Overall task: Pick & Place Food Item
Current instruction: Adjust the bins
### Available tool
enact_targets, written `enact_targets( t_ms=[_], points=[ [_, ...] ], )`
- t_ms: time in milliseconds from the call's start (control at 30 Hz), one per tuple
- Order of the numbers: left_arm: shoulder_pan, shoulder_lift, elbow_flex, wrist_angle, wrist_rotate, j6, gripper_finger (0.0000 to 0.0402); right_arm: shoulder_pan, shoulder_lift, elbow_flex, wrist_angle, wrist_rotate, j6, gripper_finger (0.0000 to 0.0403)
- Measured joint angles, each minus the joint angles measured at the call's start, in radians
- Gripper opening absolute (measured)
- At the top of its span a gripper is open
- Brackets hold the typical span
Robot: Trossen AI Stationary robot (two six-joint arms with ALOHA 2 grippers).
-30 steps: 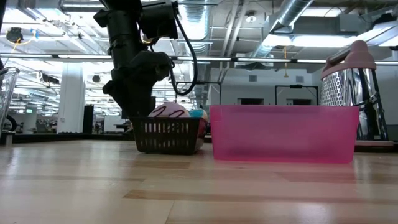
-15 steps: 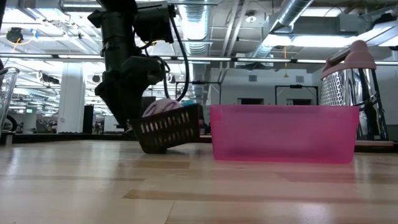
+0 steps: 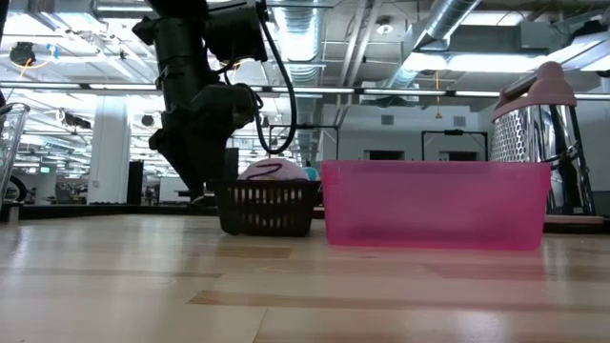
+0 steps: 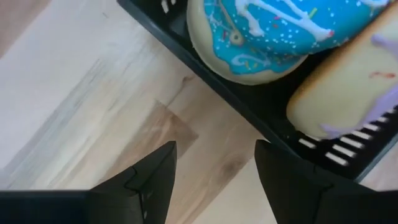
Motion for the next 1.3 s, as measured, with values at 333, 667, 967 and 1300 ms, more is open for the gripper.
enact_targets(
  t_ms=[333, 667, 967, 1300],
  points=[
    [0.025, 0.0, 0.0, 0.043, -0.009, 0.006, 0.0214, 0.0, 0.0, 0.0, 0.0, 0.0, 0.0, 0.0223],
    [0.025, -0.046, -0.001, -0.034, -0.011, 0.048, 0.0214, 0.0, 0.0, 0.0, 0.0, 0.0, 0.0, 0.0223],
    [-0.049, -0.34, -0.082, 0.079, -0.085, 0.198, 0.0214, 0.002, -0.001, 0.0, 0.0, 0.0, -0.008, 0.0223],
    [-0.091, -0.757, -0.498, 0.59, -0.124, 0.17, 0.0214, -0.057, -0.003, -0.013, 0.004, -0.137, -0.037, 0.0218]
  ],
)
